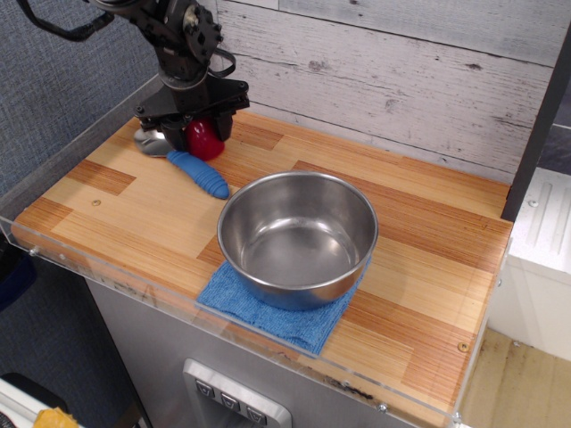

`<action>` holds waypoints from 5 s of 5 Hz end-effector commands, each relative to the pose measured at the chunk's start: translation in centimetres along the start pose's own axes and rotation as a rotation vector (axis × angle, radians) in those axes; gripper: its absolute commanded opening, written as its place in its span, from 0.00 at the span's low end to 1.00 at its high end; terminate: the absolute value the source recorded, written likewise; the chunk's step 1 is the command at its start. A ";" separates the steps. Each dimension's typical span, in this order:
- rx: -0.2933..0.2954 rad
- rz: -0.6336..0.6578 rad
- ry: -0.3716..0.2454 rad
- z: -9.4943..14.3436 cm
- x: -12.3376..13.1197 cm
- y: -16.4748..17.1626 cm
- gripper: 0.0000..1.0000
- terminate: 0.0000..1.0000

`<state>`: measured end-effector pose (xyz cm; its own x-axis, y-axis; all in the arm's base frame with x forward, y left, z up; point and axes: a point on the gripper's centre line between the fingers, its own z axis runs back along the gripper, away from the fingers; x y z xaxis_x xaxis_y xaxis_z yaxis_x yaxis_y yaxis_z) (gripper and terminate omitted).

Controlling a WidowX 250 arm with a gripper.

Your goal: Move an avocado in the top left corner right next to a blue spoon. Place the avocado inside a pot in the lower middle of a counter table

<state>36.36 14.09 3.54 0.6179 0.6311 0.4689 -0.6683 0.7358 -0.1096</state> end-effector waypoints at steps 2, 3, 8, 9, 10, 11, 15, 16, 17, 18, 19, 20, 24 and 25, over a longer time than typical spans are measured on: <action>-0.124 0.002 -0.142 9.2 2.8 -0.9 0.00 0.00; -0.163 -0.023 -0.151 11.4 1.5 -1.3 0.00 0.00; -0.278 -0.388 -0.106 15.7 -9.7 -3.3 0.00 0.00; -0.286 -0.438 -0.087 14.6 -10.7 -3.8 0.00 0.00; -0.287 -0.491 -0.050 13.0 -11.9 -4.4 0.00 0.00; -0.268 -0.526 -0.021 12.0 -12.9 -4.3 0.00 0.00; -0.161 -0.520 0.073 8.7 -13.6 -4.0 1.00 0.00; -0.146 -0.472 0.073 8.6 -13.3 -3.8 1.00 0.00; -0.137 -0.465 0.069 8.7 -13.2 -3.7 1.00 0.00; -0.135 -0.464 0.057 8.9 -13.0 -3.7 1.00 0.00; -0.126 -0.462 0.043 9.5 -12.7 -3.6 1.00 0.00; -0.139 -0.420 0.015 11.7 -10.8 -3.7 1.00 0.00; -0.153 -0.302 -0.182 19.9 -6.0 -2.9 1.00 0.00; -0.153 -0.302 -0.182 19.9 -6.0 -2.9 1.00 0.00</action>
<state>26.92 2.91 17.35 0.7105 0.3345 0.6192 -0.3884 0.9201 -0.0514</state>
